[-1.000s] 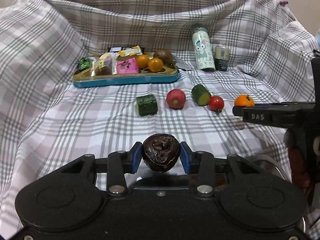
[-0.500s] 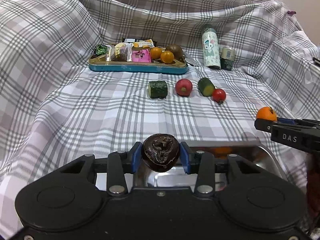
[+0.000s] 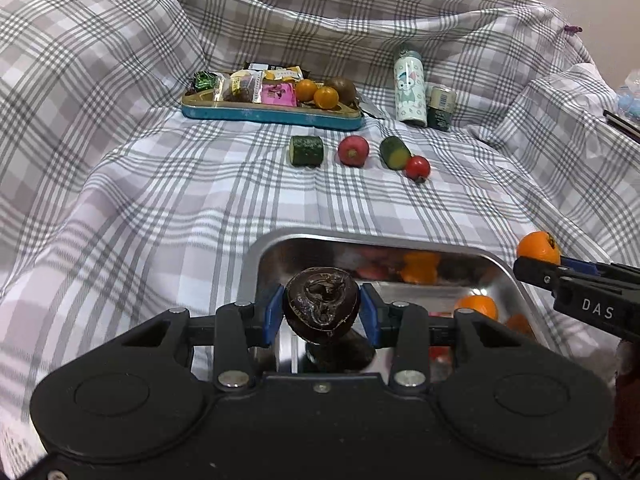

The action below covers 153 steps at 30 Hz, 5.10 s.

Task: Organize fruits

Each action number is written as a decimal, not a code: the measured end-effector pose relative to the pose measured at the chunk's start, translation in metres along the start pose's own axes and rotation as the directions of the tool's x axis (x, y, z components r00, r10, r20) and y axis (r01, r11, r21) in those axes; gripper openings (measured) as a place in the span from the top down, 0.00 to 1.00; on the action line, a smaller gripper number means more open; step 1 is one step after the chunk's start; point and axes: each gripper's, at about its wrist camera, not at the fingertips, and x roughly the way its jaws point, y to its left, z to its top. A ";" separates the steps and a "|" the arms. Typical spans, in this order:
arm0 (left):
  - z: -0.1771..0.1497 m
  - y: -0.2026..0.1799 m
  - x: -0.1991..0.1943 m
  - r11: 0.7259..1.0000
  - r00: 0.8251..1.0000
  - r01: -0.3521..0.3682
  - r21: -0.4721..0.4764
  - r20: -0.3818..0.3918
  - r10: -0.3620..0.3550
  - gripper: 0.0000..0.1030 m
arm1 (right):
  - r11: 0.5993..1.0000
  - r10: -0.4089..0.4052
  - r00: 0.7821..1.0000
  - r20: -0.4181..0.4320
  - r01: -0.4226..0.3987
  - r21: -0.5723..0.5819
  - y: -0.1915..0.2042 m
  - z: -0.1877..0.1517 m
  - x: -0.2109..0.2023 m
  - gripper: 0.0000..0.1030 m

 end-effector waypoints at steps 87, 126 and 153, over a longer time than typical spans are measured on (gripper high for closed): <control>-0.021 0.010 0.000 0.990 0.996 0.047 -0.136 -0.073 -0.057 0.53 | 0.999 0.014 1.000 -0.021 -0.014 -0.035 0.027 -0.045 -0.038 0.60; 0.016 -0.004 -0.020 0.996 0.996 -0.061 -0.062 0.055 0.065 0.54 | 0.996 0.028 1.000 -0.006 -0.029 -0.080 0.038 0.009 -0.018 0.60; 0.108 -0.001 0.081 0.995 0.998 -0.065 0.079 -0.003 0.065 0.54 | 0.998 -0.056 0.998 -0.035 0.056 0.001 -0.008 0.066 0.094 0.60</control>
